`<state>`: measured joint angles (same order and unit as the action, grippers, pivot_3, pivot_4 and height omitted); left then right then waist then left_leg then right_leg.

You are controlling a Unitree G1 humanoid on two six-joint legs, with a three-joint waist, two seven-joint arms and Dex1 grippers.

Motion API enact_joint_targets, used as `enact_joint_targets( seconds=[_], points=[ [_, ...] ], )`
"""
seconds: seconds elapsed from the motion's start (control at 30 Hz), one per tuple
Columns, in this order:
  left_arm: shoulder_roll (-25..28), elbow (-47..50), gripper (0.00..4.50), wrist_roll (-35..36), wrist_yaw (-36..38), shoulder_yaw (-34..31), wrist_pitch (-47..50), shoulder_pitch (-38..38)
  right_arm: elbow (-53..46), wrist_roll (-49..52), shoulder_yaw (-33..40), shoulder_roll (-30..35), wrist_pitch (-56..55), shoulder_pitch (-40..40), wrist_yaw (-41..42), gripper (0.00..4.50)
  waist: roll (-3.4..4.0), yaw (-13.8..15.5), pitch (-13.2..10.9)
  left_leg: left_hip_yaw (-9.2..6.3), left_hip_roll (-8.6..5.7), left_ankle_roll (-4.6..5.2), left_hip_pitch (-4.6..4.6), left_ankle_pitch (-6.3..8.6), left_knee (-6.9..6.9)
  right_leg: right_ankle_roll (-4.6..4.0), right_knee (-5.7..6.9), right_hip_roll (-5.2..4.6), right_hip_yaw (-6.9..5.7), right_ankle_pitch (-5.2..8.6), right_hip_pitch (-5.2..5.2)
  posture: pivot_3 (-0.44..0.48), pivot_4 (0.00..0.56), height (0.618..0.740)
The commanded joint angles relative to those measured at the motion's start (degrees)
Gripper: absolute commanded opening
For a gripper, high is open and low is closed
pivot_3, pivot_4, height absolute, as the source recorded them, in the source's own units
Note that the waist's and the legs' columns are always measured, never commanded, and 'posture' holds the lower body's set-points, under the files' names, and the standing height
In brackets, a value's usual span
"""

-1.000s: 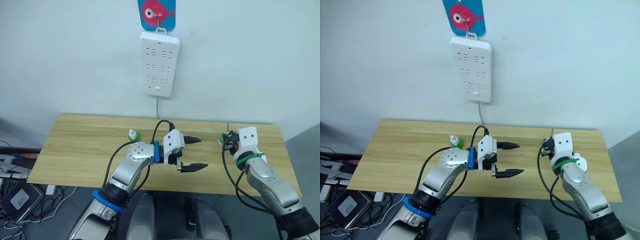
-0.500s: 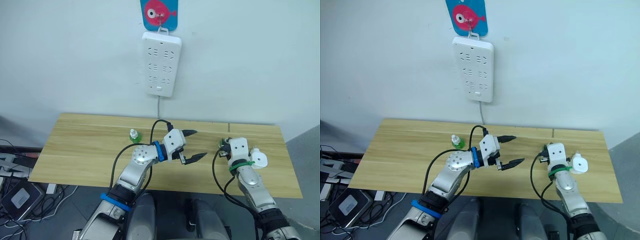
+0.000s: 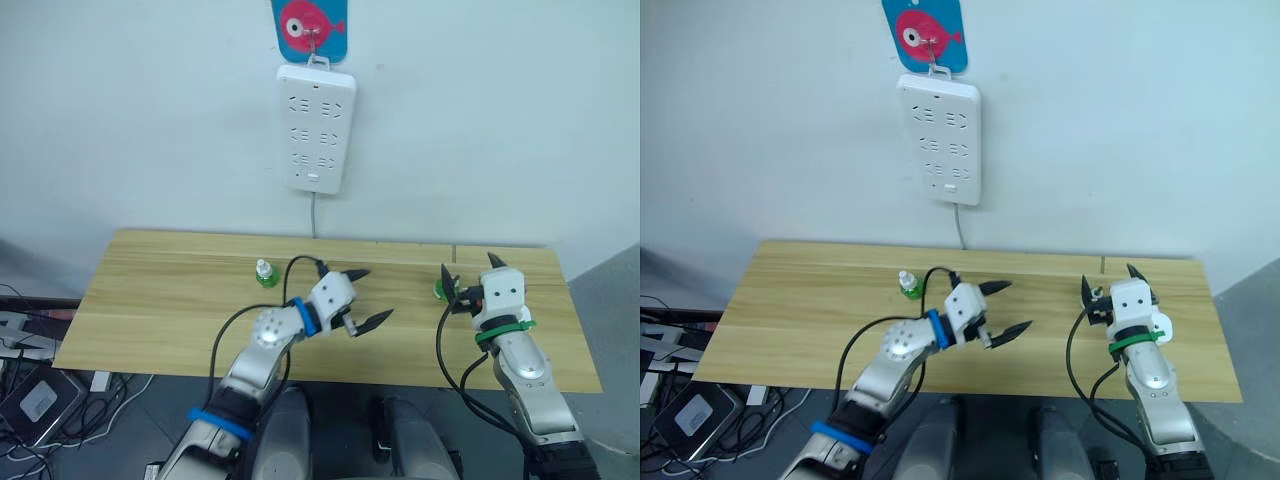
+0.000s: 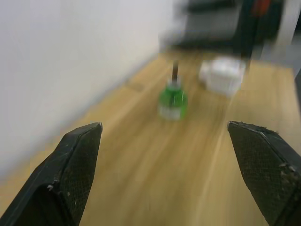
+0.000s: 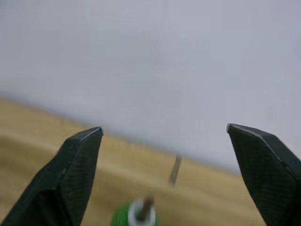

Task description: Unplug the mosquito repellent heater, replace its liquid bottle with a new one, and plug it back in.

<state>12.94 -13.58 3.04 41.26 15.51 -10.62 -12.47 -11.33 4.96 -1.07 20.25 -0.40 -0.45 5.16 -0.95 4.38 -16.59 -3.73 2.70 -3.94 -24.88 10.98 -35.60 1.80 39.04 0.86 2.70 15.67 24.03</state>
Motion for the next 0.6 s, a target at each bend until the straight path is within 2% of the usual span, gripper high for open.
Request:
enact_joint_targets(
  seconds=[0.03, 0.17, 0.27, 0.37, 0.6],
  points=[
    [0.28, 3.84, 4.5, -0.76, -6.33, -3.55, -2.61, 6.79, -10.0, 6.53, -2.5, 1.63, 10.29, -2.64, 8.14, 4.45, 0.02, -0.01, -0.01, -0.02, 0.01, 0.0, 0.0, 0.0, -0.01, -0.01, 0.01, 0.0, -0.02, 0.0, 0.0, 0.267, 0.292, 0.74],
    [-2.72, 4.48, 4.5, -2.25, -20.94, -11.58, -2.85, 14.9, -16.86, 12.16, -7.35, 8.1, 21.12, -5.8, 20.37, 4.45, 0.03, 0.29, -0.05, -0.03, -0.02, 0.0, -0.02, 0.0, -0.06, -0.01, -0.03, -0.09, 0.0, 0.01, -0.03, 0.288, 0.304, 0.74],
    [-4.39, 1.32, 4.5, -2.49, -27.35, -15.45, -3.45, 15.83, -19.22, 16.68, -7.15, 10.65, 26.71, -7.34, 24.76, 4.45, -0.04, 1.38, -0.1, -0.13, -0.07, 0.0, -0.03, 0.0, -0.1, 0.01, -0.08, -0.11, -0.13, 0.01, -0.11, 0.299, 0.308, 0.74],
    [-5.41, -3.34, 4.5, -2.54, -29.58, -16.7, -5.83, 13.23, -20.29, 18.23, -6.73, 12.38, 29.97, -9.03, 27.26, 4.45, -0.03, 2.2, -0.14, -0.1, -0.12, -0.01, -0.03, 0.0, -0.14, 0.02, -0.1, -0.13, -0.11, 0.0, -0.15, 0.315, 0.315, 0.74],
    [-6.72, -21.75, 4.5, -1.54, -32.21, -19.13, -12.9, 1.01, -21.07, 19.12, -5.87, 13.5, 34.58, -11.11, 28.52, 4.45, -0.09, 3.65, -0.19, -0.07, -0.12, -0.01, -0.04, 0.0, -0.14, 0.09, -0.14, -0.11, -0.14, -0.03, -0.16, 0.321, 0.311, 0.74]
  ],
)
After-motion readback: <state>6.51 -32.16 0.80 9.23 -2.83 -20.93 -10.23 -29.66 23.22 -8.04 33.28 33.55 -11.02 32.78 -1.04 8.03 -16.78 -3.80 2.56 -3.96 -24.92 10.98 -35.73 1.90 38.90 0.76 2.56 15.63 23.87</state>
